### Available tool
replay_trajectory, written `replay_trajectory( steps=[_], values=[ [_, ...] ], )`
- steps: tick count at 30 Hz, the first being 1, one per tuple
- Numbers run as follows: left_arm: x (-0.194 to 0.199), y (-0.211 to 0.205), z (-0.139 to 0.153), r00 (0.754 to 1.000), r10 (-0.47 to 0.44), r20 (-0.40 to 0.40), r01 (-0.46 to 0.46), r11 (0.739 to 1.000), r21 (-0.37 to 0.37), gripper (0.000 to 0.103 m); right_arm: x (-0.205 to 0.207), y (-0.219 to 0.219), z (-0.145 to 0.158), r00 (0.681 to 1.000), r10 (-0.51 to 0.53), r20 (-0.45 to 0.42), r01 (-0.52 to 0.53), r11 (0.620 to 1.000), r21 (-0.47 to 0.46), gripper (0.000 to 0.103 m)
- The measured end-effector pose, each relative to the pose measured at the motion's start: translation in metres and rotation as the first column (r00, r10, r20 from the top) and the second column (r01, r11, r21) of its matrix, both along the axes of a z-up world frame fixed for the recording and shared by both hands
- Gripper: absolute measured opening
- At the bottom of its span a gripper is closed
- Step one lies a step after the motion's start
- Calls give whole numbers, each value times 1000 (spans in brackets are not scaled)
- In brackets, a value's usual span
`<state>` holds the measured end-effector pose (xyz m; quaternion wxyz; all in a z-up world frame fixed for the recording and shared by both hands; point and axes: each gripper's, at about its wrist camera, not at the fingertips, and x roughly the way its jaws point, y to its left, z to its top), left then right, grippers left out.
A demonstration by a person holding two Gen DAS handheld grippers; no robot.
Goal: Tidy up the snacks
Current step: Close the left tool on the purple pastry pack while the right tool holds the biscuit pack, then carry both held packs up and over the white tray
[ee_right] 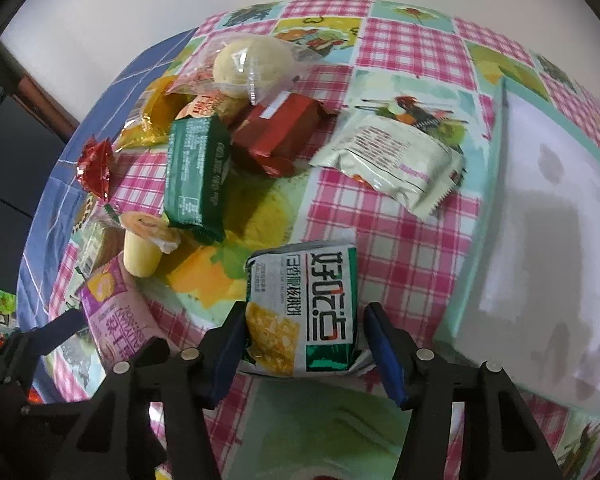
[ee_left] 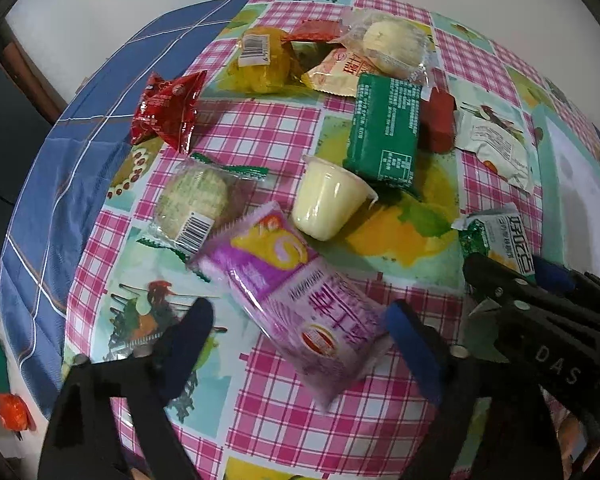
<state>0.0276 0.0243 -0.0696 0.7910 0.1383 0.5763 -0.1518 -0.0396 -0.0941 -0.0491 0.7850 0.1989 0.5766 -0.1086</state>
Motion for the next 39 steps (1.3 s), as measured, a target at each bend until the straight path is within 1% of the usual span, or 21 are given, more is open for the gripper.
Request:
replay_trajectory(
  steps=[4,5,7,8,11,13,14,15,16,17,18,22,24,28,35,38,39],
  values=[
    [1,0,-3,1000,10,-16,-10,1000,-10,82,-9,-9,1,999,-32,2,32,999,31,59],
    [1,3,-1,1000,23,-16,-24,999,-39,82,-11,-10,1,999,-35,-1,35,999,32,58],
    [4,9,3,999,52,-8,-53,996,-70,82,-15,-7,1,1000,-13,-21,12,1000,-7,57],
    [5,11,5,998,61,-4,-61,996,-70,82,-16,-5,2,1000,1,-29,-1,1000,-24,57],
    [8,15,4,996,93,-10,-93,993,-70,81,-21,-3,2,999,11,-32,-12,1000,-26,56],
    [13,19,2,994,109,-17,-110,991,-75,73,-21,1,2,999,16,-36,-17,999,-32,56],
    [13,20,2,993,118,-20,-119,989,-86,72,-19,3,1,999,18,-37,-19,999,-34,55],
    [16,24,1,992,121,-18,-122,988,-90,67,-19,5,1,999,20,-39,-22,999,-38,55],
    [17,28,3,992,124,-12,-124,988,-93,59,-20,5,2,999,22,-40,-24,999,-40,54],
    [17,28,4,992,126,-6,-126,988,-93,56,-21,5,3,999,23,-40,-25,999,-42,54],
    [17,28,5,992,126,-4,-126,988,-93,50,-21,6,3,999,24,-40,-26,999,-43,53],
    [16,34,10,992,128,4,-127,986,-108,39,-21,7,4,999,25,-36,-27,999,-35,51],
    [9,33,20,991,130,17,-127,985,-114,36,-25,3,9,1000,17,-23,-18,999,-29,51],
    [0,35,35,991,125,40,-118,983,-141,35,-32,-2,23,1000,3,25,-2,1000,-15,51],
    [-20,37,72,985,122,118,-103,982,-157,35,-38,-13,51,993,-35,109,35,999,2,51],
    [-24,22,88,983,91,157,-63,983,-172,35,-39,-24,59,987,-77,143,78,997,-3,51],
    [-25,14,95,983,65,172,-35,983,-178,35,-40,-31,62,983,-101,154,103,995,-4,51]
  ],
)
